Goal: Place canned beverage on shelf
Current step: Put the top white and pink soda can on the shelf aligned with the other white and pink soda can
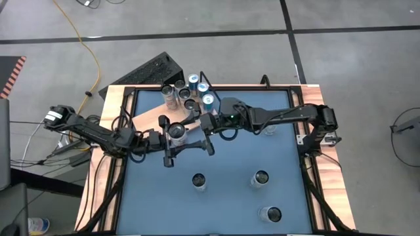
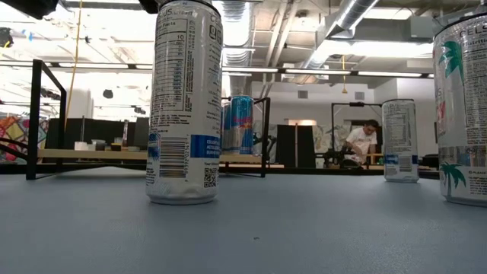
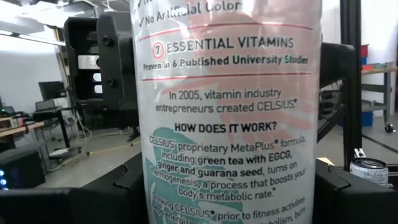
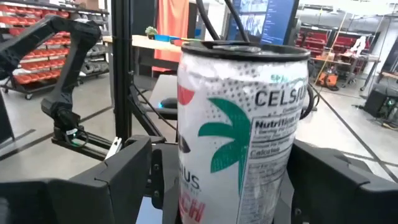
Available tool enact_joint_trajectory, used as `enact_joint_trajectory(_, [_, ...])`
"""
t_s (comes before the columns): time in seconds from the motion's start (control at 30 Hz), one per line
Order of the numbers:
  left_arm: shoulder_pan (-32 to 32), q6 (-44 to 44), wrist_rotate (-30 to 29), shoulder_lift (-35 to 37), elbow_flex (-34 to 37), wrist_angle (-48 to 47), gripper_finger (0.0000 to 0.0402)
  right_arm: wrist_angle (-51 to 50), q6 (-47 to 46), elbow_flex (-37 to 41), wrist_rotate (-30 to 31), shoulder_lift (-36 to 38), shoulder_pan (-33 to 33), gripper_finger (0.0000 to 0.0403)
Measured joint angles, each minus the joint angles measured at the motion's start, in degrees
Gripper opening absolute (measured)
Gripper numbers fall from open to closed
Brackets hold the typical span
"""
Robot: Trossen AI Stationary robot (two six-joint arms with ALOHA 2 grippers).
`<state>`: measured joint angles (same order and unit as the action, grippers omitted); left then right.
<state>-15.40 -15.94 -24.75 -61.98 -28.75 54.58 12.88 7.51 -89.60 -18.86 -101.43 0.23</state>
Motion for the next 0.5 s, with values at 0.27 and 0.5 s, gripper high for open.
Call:
enact_joint_trajectory(0.27, [0.02, 0.14, 0.49, 0.0, -0.04, 0.22, 0.0243, 0.48, 0.37, 0.0, -0.06, 0.0, -0.1, 0.0335])
enact_joint_trajectory(0.5, [0.02, 0.76, 1.15, 0.0, -0.04, 0.4, 0.0243, 1.6, -0.83, 0.11, -0.31, -1.3, -0.56, 0.0335])
